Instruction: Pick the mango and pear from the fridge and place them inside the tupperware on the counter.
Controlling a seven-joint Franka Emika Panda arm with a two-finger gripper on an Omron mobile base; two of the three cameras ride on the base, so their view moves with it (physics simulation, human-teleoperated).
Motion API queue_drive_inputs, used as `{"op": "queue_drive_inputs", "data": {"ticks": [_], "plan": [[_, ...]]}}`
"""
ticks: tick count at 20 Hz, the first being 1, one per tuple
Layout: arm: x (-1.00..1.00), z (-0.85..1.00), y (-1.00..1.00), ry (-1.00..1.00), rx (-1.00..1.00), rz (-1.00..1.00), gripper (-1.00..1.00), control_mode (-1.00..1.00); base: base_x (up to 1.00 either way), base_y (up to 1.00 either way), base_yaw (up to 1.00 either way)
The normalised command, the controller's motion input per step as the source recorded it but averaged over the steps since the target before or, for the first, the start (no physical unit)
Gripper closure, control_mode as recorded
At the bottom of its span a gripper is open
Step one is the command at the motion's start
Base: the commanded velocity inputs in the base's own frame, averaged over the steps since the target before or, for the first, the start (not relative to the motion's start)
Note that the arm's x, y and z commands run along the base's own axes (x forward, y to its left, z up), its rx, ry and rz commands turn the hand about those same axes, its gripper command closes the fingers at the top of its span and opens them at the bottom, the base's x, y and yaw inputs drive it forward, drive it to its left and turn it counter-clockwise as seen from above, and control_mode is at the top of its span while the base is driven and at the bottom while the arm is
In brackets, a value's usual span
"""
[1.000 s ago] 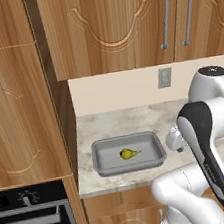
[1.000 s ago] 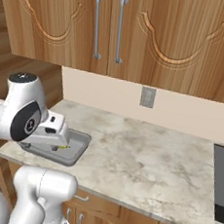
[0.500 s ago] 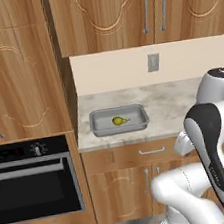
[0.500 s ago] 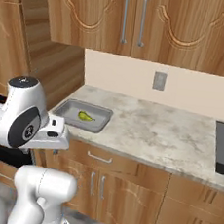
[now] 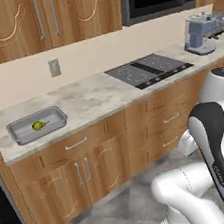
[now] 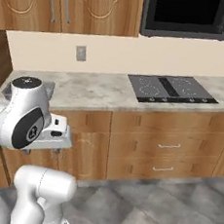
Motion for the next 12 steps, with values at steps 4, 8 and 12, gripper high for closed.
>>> {"op": "queue_drive_inputs", "data": {"ticks": [4, 8, 12], "plan": [[0.00, 0.00, 0.00, 0.00, 0.00, 0.00, -1.00, 1.00, -0.41, -0.06, -1.00], [0.00, 0.00, 0.00, 0.00, 0.00, 0.00, -1.00, 1.00, -0.12, -0.18, -1.00], [0.00, 0.00, 0.00, 0.00, 0.00, 0.00, -1.00, 1.00, 0.16, -0.37, -1.00]]}}
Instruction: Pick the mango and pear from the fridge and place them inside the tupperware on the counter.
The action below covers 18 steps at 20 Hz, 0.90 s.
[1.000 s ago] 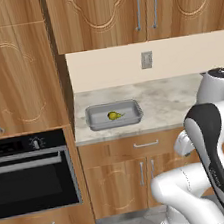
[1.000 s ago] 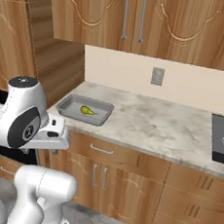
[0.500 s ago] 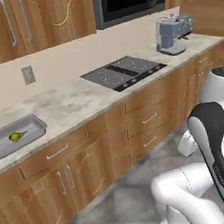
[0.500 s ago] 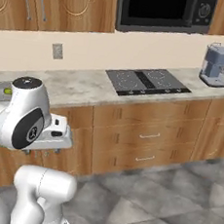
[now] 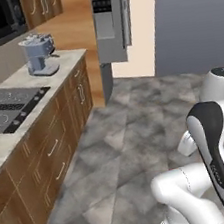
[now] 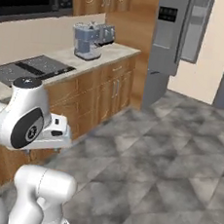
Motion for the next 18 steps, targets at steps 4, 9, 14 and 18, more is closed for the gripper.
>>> {"op": "queue_drive_inputs", "data": {"ticks": [4, 9, 14, 18], "plan": [[0.00, 0.00, 0.00, 0.00, 0.00, 0.00, -1.00, 1.00, 0.46, -0.50, -0.89], [0.00, 0.00, 0.00, 0.00, 0.00, 0.00, -1.00, 1.00, 0.63, -0.59, -0.36], [0.00, 0.00, 0.00, 0.00, 0.00, 0.00, -1.00, 1.00, 0.91, -0.52, -0.02], [0.00, 0.00, 0.00, 0.00, 0.00, 0.00, -1.00, 1.00, 1.00, -0.48, 0.04]]}}
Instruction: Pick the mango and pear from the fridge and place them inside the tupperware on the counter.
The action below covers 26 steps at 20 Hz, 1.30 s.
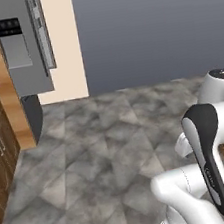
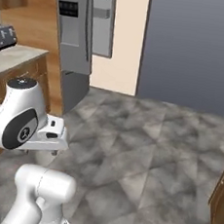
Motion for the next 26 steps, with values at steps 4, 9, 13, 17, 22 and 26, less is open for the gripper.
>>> {"op": "queue_drive_inputs", "data": {"ticks": [4, 9, 13, 17, 22, 26], "plan": [[0.00, 0.00, 0.00, 0.00, 0.00, 0.00, -1.00, 1.00, 1.00, -0.51, 0.09], [0.00, 0.00, 0.00, 0.00, 0.00, 0.00, -1.00, 1.00, 0.98, -0.49, 0.11], [0.00, 0.00, 0.00, 0.00, 0.00, 0.00, -1.00, 1.00, 0.95, -0.47, 0.16], [0.00, 0.00, 0.00, 0.00, 0.00, 0.00, -1.00, 1.00, 0.96, -0.44, 0.26], [0.00, 0.00, 0.00, 0.00, 0.00, 0.00, -1.00, 1.00, 0.97, -0.44, 0.45], [0.00, 0.00, 0.00, 0.00, 0.00, 0.00, -1.00, 1.00, 0.89, -0.49, 0.52]]}}
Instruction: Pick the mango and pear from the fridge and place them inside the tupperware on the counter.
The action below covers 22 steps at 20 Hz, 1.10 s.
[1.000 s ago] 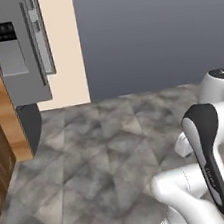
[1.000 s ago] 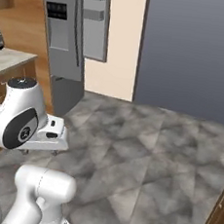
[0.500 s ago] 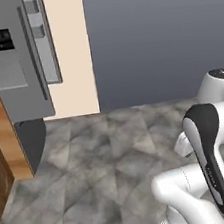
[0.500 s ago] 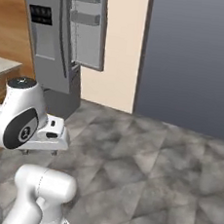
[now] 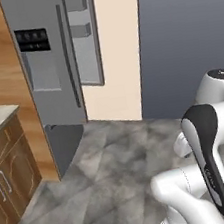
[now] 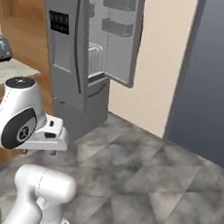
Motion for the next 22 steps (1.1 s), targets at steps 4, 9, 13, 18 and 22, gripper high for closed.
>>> {"op": "queue_drive_inputs", "data": {"ticks": [4, 9, 13, 18, 22], "plan": [[0.00, 0.00, 0.00, 0.00, 0.00, 0.00, -1.00, 1.00, 0.76, -0.63, 0.63], [0.00, 0.00, 0.00, 0.00, 0.00, 0.00, -1.00, 1.00, 0.71, -0.72, 0.63], [0.00, 0.00, 0.00, 0.00, 0.00, 0.00, -1.00, 1.00, 0.74, -0.76, 0.64], [0.00, 0.00, 0.00, 0.00, 0.00, 0.00, -1.00, 1.00, 0.60, -0.85, 0.54], [0.00, 0.00, 0.00, 0.00, 0.00, 0.00, -1.00, 1.00, 0.49, -0.94, 0.44]]}}
